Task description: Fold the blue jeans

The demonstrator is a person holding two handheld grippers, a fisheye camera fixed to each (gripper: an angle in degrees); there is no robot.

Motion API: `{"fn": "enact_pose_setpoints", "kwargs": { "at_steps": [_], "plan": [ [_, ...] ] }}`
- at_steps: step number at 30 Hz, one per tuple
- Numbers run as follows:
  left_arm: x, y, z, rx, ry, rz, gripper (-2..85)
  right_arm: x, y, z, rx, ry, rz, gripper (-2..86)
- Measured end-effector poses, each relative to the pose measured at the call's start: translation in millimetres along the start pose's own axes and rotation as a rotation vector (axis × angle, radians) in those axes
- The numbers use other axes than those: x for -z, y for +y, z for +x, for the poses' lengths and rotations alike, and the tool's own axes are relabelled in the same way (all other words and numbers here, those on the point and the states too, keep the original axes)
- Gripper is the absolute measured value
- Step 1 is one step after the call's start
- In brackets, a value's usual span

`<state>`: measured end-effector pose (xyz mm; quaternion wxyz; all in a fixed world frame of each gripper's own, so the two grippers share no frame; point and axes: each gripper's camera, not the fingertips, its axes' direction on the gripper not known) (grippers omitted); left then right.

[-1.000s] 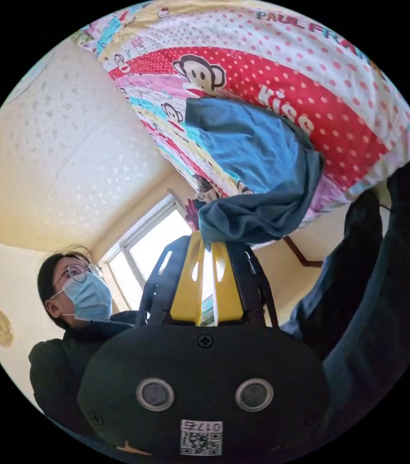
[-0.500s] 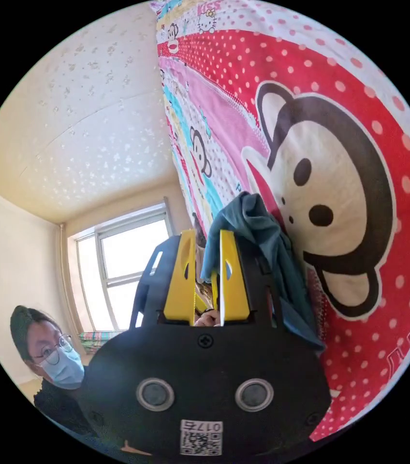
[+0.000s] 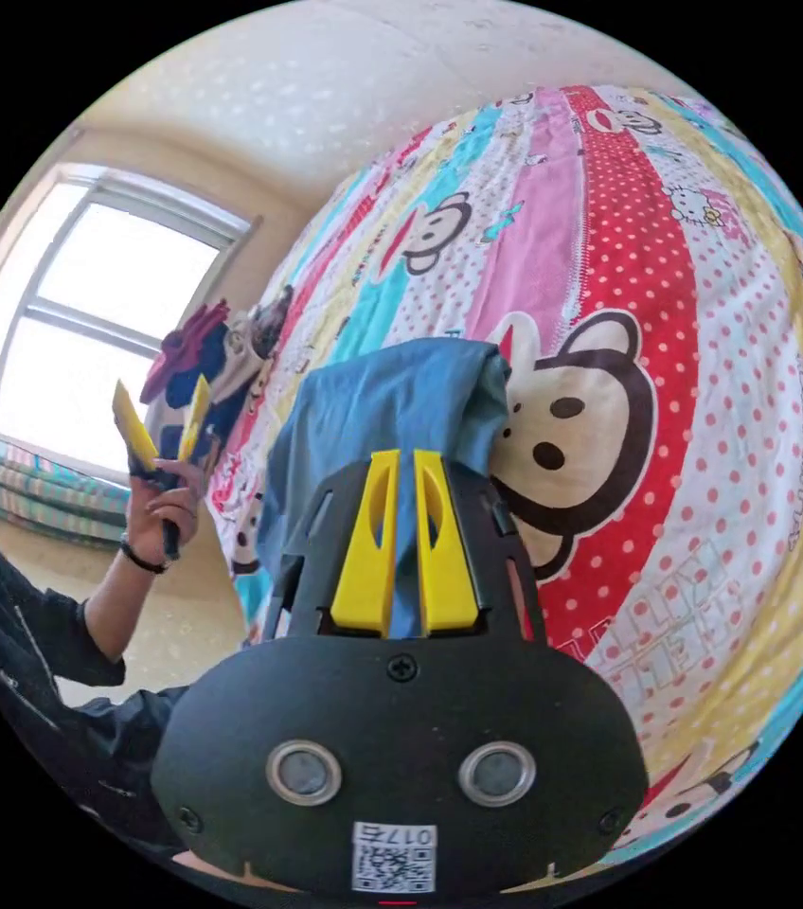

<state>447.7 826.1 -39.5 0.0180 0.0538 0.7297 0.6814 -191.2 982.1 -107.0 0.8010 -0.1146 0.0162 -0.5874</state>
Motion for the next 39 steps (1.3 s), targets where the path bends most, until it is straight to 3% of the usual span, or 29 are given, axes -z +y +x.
{"fn": "enact_pose_setpoints", "kwargs": {
  "at_steps": [1,3,5,8,12,14,16,18,22,26,28,33,36,39],
  "plan": [
    [-11,-9,-1,-0.016,-0.092,-0.079,16.7,-12,-6,4,-0.011,0.107,-0.053,2.1],
    [-45,-35,-12,-0.067,-0.392,-0.263,16.3,-13,-13,8,-0.007,0.083,-0.061,2.1],
    [-57,-49,-23,-0.027,-0.499,-0.311,16.1,3,-12,1,-0.024,0.113,-0.019,2.8],
    [-72,-65,-3,-0.089,-0.528,-0.381,16.3,31,5,-16,-0.030,0.195,0.012,4.4],
    [-89,-54,65,-0.236,-0.435,-0.402,15.4,46,34,-48,0.103,0.032,0.053,4.1],
    [-103,-38,82,-0.281,-0.444,-0.450,13.9,25,49,-62,0.173,0.015,-0.018,3.5],
    [-124,-19,73,-0.251,-0.541,-0.573,9.8,-5,54,-53,0.087,0.139,-0.180,3.2],
    [-137,4,33,-0.103,-0.728,-0.793,3.2,-8,58,-50,0.043,0.144,-0.174,2.8],
    [-100,1,47,-0.001,-0.613,-0.613,0.6,33,67,-82,-0.005,0.289,-0.009,2.6],
    [-67,6,102,-0.049,-0.548,-0.363,1.2,47,86,-113,-0.012,0.016,0.117,2.4],
    [-85,15,129,-0.110,-0.629,-0.417,0.7,29,91,-123,-0.046,0.021,0.050,2.4],
    [-208,91,142,-0.450,-1.135,-0.851,-0.8,-44,86,-151,0.040,0.317,-0.208,2.3],
    [-228,135,151,-0.677,-1.247,-0.703,-0.9,-71,89,-151,0.078,0.387,-0.179,2.0],
    [-235,156,151,-0.725,-1.326,-0.631,-0.9,-71,86,-150,0.146,0.396,-0.211,2.4]
  ]
}}
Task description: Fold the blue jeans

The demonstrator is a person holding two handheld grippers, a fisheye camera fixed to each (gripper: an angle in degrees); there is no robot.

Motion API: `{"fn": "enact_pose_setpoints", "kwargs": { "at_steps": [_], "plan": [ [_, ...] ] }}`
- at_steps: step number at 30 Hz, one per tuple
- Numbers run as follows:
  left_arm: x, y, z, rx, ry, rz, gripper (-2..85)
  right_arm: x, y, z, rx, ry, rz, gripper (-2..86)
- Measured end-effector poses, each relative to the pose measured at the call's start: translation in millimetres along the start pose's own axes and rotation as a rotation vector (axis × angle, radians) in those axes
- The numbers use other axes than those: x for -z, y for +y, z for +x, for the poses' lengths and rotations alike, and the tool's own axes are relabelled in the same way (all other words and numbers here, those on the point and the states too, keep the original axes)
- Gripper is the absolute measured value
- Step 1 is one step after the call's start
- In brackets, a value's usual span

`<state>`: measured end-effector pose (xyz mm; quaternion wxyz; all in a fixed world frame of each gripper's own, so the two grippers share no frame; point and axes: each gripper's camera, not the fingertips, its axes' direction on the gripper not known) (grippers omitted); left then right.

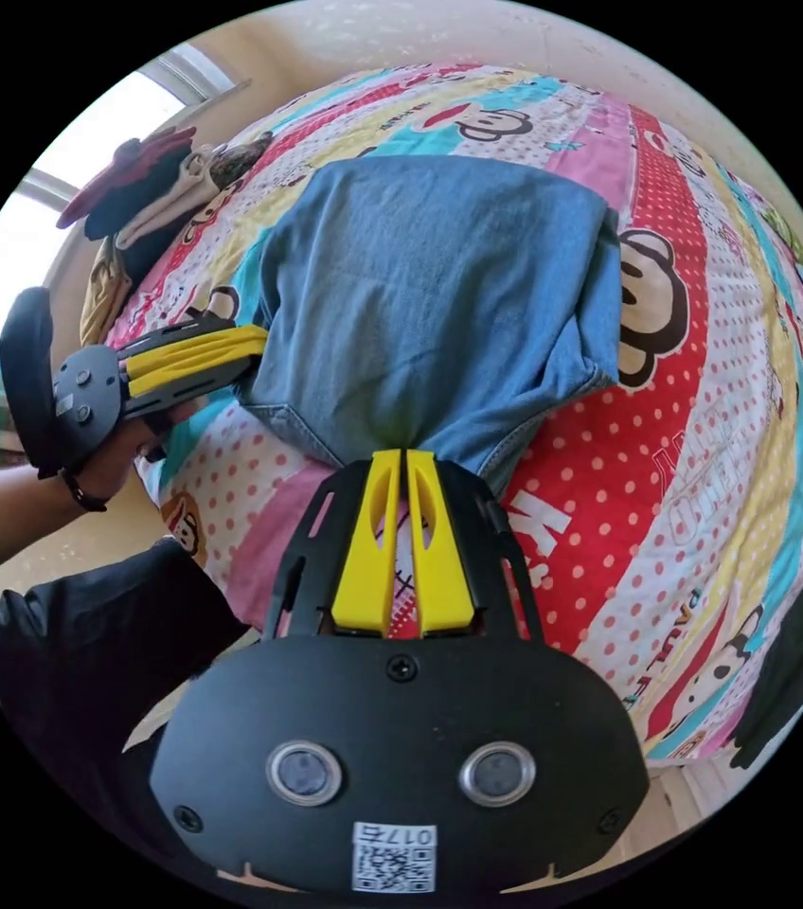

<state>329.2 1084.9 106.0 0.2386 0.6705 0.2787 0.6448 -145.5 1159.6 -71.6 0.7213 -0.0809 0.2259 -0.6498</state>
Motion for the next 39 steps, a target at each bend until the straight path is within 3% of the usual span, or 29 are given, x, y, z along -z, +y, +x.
{"fn": "enact_pose_setpoints", "kwargs": {
  "at_steps": [4,7,10,12,16,20,28,33,39],
  "plan": [
    [3,5,-22,0.185,0.110,-0.052,-0.8,6,11,35,-0.140,-0.192,0.018,4.7],
    [4,25,-70,0.455,0.372,-0.117,0.1,21,29,74,-0.364,-0.449,0.085,10.0],
    [22,78,-101,0.710,0.620,0.077,6.1,28,79,98,-0.653,-0.681,0.301,12.6],
    [21,116,-104,0.853,0.758,0.135,9.1,18,103,101,-0.763,-0.761,0.340,13.1],
    [6,151,-87,0.969,0.830,0.118,14.2,-5,136,93,-0.908,-0.778,0.362,13.7],
    [-15,172,-73,1.055,0.711,0.148,23.2,-22,137,97,-0.959,-0.786,0.424,12.9],
    [-52,196,-95,1.245,0.722,0.110,23.1,-47,134,114,-1.215,-0.908,0.467,9.4],
    [-82,224,-112,1.421,0.981,0.134,22.5,-41,136,117,-1.327,-1.071,0.533,1.5],
    [-131,242,-119,1.614,1.218,0.264,16.0,-24,137,121,-1.313,-1.181,0.584,0.4]
  ]
}}
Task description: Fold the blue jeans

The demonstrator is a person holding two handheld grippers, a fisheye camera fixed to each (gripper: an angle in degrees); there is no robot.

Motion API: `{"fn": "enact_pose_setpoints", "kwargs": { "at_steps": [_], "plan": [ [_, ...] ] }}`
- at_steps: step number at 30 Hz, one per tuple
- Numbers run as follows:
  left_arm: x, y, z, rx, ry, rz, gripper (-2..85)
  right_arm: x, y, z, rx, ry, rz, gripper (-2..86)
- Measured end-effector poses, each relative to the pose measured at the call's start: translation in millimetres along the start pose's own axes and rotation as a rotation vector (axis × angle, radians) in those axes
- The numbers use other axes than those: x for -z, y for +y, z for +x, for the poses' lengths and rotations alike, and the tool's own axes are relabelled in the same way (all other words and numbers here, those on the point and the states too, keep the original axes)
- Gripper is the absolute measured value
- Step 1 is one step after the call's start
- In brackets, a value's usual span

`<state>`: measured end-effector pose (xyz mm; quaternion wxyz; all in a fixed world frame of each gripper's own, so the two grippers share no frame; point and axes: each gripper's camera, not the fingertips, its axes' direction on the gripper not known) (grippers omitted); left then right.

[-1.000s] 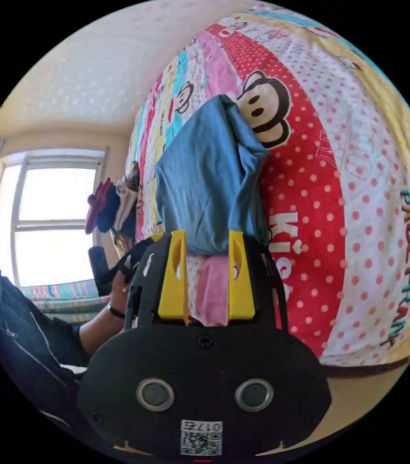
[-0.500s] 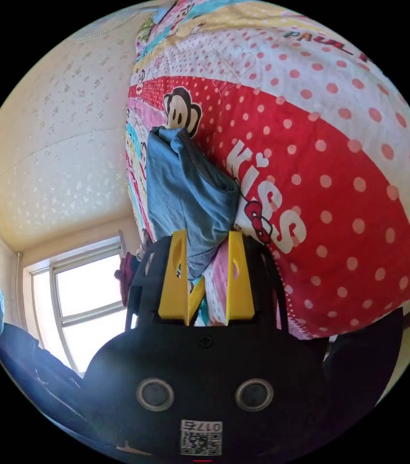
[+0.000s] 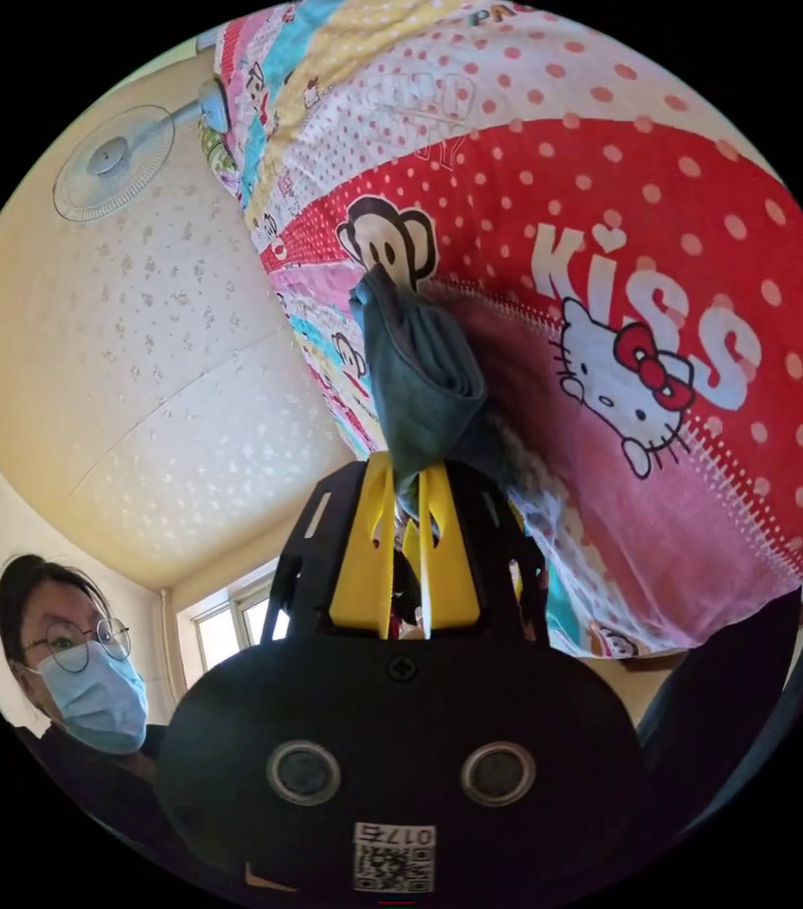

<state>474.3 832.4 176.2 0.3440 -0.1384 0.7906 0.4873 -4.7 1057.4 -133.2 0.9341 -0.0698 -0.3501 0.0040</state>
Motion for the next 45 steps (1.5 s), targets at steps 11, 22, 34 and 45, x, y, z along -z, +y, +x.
{"fn": "enact_pose_setpoints", "kwargs": {
  "at_steps": [11,22,34,45],
  "plan": [
    [3,-69,9,0.076,0.048,-0.074,6.7,39,-9,42,0.028,-0.022,-0.035,11.0],
    [22,-150,74,-0.016,-0.172,-0.195,6.4,23,-31,67,-0.223,-0.246,0.229,5.1],
    [138,-198,197,0.186,-0.415,-0.455,6.2,118,118,-8,-0.279,0.001,0.156,3.0],
    [97,-195,325,0.212,-0.387,-0.686,6.2,204,156,-88,-0.168,-0.172,0.248,3.5]
  ]
}}
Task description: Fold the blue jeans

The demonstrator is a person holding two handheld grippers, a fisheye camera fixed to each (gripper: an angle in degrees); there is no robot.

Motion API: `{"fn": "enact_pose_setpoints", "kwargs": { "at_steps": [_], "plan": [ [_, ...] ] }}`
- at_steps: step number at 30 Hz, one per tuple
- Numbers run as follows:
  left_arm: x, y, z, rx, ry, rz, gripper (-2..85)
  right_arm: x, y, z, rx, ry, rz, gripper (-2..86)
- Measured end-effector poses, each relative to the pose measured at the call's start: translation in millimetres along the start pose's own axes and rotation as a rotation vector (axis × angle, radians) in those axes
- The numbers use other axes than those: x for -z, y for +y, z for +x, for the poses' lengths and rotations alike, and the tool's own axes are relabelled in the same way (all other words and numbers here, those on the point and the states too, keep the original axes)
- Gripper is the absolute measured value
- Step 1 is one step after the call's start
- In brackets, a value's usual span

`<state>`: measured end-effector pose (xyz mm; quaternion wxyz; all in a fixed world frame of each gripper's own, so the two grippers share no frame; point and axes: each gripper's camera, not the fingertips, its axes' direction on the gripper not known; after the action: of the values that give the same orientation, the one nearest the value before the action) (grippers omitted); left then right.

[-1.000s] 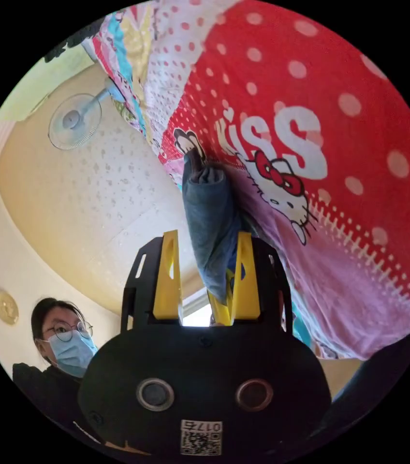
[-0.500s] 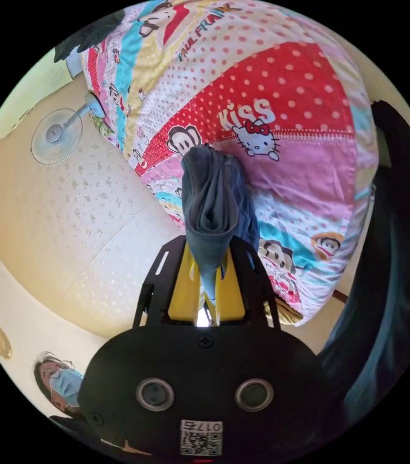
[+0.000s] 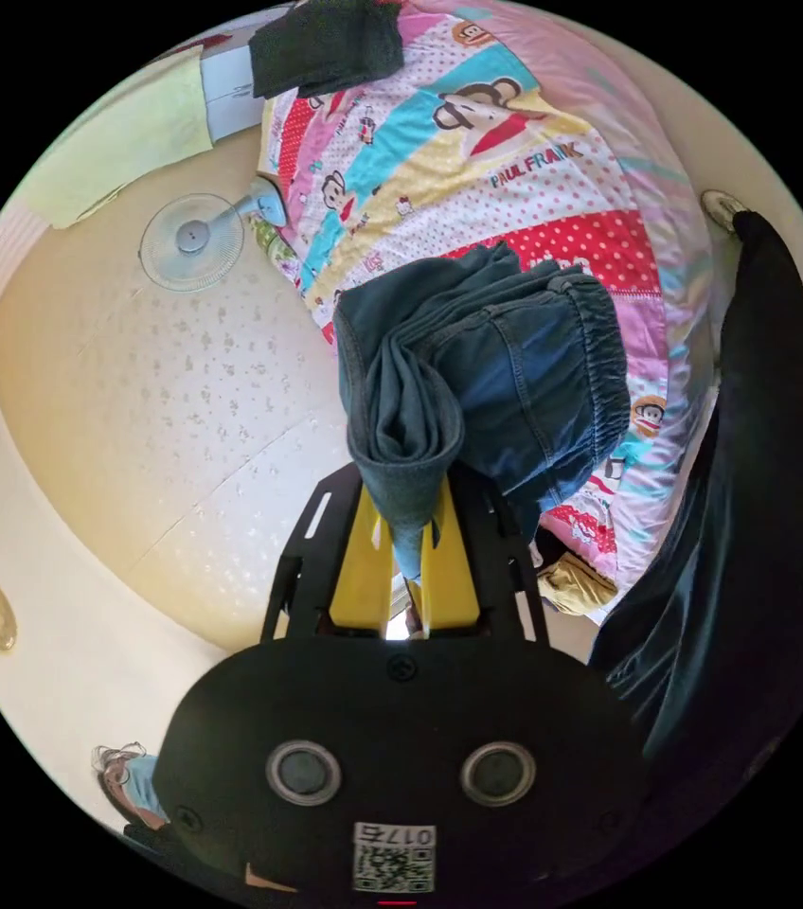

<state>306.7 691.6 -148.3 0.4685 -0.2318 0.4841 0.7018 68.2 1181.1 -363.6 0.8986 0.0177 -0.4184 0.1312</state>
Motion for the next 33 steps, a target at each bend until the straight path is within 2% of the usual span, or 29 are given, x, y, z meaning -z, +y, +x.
{"fn": "enact_pose_setpoints", "kwargs": {
  "at_steps": [4,8,14,19,21,24,26,28,29,31,33],
  "plan": [
    [-38,-3,33,-0.009,0.062,-0.028,6.2,30,-32,-33,0.009,-0.164,0.005,3.7],
    [-128,-15,94,-0.066,0.067,-0.093,6.1,72,-94,-86,0.076,-0.344,0.028,3.8],
    [-302,-60,208,-0.183,-0.050,-0.180,6.1,124,-227,-214,0.250,-0.378,0.013,4.0],
    [-442,-65,293,-0.425,-0.106,-0.326,6.2,177,-306,-295,0.439,-0.576,-0.017,4.3],
    [-493,-71,304,-0.548,-0.126,-0.353,6.2,193,-334,-313,0.526,-0.580,-0.025,4.3],
    [-536,-104,276,-0.623,-0.136,-0.323,6.4,209,-384,-311,0.592,-0.515,0.002,4.3],
    [-556,-143,245,-0.670,-0.193,-0.280,6.9,211,-434,-279,0.602,-0.377,0.033,4.2],
    [-568,-189,196,-0.653,-0.302,-0.226,7.8,210,-472,-230,0.497,-0.237,0.089,4.0],
    [-569,-221,151,-0.567,-0.355,-0.200,8.1,209,-494,-191,0.425,-0.139,0.135,3.8],
    [-556,-262,74,-0.374,-0.345,-0.196,7.1,207,-523,-126,0.306,-0.035,0.141,3.5],
    [-524,-292,-20,-0.150,-0.076,-0.225,4.6,212,-531,-67,0.153,-0.015,0.170,2.8]
  ]
}}
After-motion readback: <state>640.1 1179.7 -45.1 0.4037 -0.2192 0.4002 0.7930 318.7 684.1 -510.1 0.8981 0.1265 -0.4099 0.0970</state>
